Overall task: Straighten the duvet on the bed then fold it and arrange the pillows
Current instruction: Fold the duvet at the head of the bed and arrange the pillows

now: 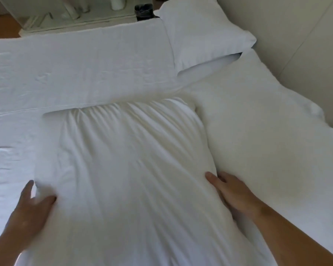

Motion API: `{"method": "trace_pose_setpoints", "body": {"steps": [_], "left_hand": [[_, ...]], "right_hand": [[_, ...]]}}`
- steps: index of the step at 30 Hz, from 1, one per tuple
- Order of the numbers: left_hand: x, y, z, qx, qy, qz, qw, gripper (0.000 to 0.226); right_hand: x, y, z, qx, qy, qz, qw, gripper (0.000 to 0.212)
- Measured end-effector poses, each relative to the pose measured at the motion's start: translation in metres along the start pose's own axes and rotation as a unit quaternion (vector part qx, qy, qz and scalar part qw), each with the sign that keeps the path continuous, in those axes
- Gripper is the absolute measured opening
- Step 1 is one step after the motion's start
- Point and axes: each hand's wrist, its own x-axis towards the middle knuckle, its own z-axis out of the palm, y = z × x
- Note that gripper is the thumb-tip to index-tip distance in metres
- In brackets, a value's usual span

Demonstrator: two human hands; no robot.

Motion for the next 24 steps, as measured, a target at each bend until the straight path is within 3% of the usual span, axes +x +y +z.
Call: {"method": "trace_pose_setpoints", "body": {"steps": [3,4,8,11,13,15,18,21,24], "left_hand": [[-0.046,0.076,0.021,0.098,0.112,0.136,0.98,0.085],[-0.064,0.109,0.039,0.107,0.108,0.194,0.969,0.084],[-0.137,0.206,0.15,0.169,-0.006,0.341,0.925,0.079],[-0.186,0.26,0.233,0.148,-0.137,0.413,0.888,0.066],[-0.211,0.287,0.276,0.09,-0.21,0.336,0.914,0.077],[-0.222,0.297,0.31,-0.002,-0.291,0.165,0.942,0.112],[-0.226,0.278,0.346,-0.194,-0.344,-0.03,0.918,0.138],[-0.222,0.26,0.364,-0.31,-0.38,-0.071,0.868,0.117],[-0.226,0.27,0.366,-0.381,-0.402,-0.043,0.831,0.1]], "right_hand": [[0.001,0.007,-0.044,-0.096,0.043,-0.014,0.994,0.061],[0.002,0.01,-0.057,-0.114,0.051,-0.02,0.992,0.064],[0.01,0.029,-0.113,-0.209,0.122,-0.077,0.967,0.066],[0.02,0.045,-0.159,-0.314,0.221,-0.09,0.919,0.072],[0.029,0.057,-0.189,-0.369,0.238,-0.03,0.898,0.094],[0.037,0.07,-0.215,-0.326,0.217,0.047,0.919,0.121],[0.049,0.091,-0.229,-0.212,0.203,0.079,0.953,0.147],[0.054,0.101,-0.222,-0.152,0.207,0.092,0.962,0.146],[0.052,0.102,-0.22,-0.078,0.222,0.088,0.968,0.114]]}}
